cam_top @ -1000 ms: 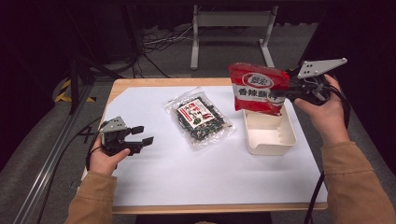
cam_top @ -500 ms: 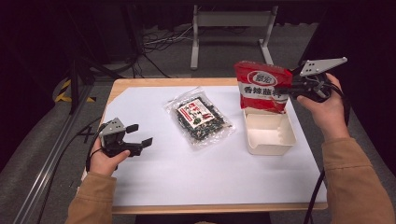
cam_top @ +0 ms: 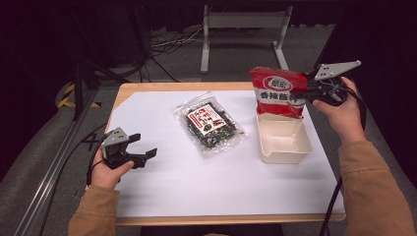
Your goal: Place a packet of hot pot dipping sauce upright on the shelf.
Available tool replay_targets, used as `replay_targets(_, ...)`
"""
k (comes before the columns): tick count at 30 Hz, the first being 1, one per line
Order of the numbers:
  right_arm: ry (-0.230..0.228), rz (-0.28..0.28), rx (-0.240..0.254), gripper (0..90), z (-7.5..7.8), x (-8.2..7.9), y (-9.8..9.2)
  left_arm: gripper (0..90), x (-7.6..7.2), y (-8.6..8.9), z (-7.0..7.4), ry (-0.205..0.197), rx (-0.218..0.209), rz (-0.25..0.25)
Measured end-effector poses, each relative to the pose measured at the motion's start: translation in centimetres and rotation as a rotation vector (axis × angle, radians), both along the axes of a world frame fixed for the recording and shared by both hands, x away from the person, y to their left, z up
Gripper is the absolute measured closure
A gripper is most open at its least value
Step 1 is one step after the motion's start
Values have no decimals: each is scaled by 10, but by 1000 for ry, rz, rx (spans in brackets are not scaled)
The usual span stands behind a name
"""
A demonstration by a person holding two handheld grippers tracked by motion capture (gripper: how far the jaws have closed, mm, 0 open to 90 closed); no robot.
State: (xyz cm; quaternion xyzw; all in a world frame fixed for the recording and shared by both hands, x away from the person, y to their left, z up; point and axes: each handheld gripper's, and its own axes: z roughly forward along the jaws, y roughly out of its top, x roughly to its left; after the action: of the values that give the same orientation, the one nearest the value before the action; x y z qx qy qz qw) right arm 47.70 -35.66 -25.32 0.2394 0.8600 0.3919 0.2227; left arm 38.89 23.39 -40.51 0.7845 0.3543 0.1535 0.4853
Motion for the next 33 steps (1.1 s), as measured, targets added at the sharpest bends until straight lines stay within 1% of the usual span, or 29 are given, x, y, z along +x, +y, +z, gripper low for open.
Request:
replay_targets(1, 4, -2, -2, 883, -2, 2, 0, 111, 0, 1, 0, -2, 3, 4)
replay_targets(2, 8, -2, -1, 883, -3, 3, -1, 111, -1, 1, -1, 5, -4, 10)
replay_targets(5, 18, -5, -1, 883, -8, 8, -2, 111, -1, 3, -1, 5, -2, 10)
replay_targets(10, 25, -14, -29, 883, -14, 14, -2, 111, -1, 3, -4, 13, -2, 12)
replay_targets(12, 27, -16, -29, 883, -16, 15, -2, 111, 0, 3, -4, 12, 3, 11)
replay_targets(13, 29, -19, -30, 883, -17, 17, -2, 112, 0, 2, -4, 16, -2, 13)
replay_targets(14, 31, -19, -29, 883, -19, 19, -2, 112, 0, 3, -4, 14, 5, 9)
replay_targets(20, 45, -20, -31, 883, -27, 28, 1, 112, 0, 2, -5, 16, 5, 10)
replay_targets(22, 48, -22, -33, 883, -29, 30, 2, 112, 0, 2, -5, 23, 1, 12)
replay_targets(24, 47, -24, -32, 883, -32, 32, 2, 112, 0, 2, -5, 22, 6, 8)
replay_targets(27, 50, -28, -28, 882, -37, 35, 1, 112, 0, 1, -5, 26, 2, 5)
replay_targets(29, 66, -24, -16, 882, -42, 37, 1, 112, 0, 1, -5, 27, 3, 5)
replay_targets(31, 66, -24, -10, 881, -46, 38, 0, 112, 1, 0, -5, 27, 2, 4)
replay_targets(33, 73, -26, 6, 880, -49, 39, -1, 112, 2, -1, -5, 26, 2, -2)
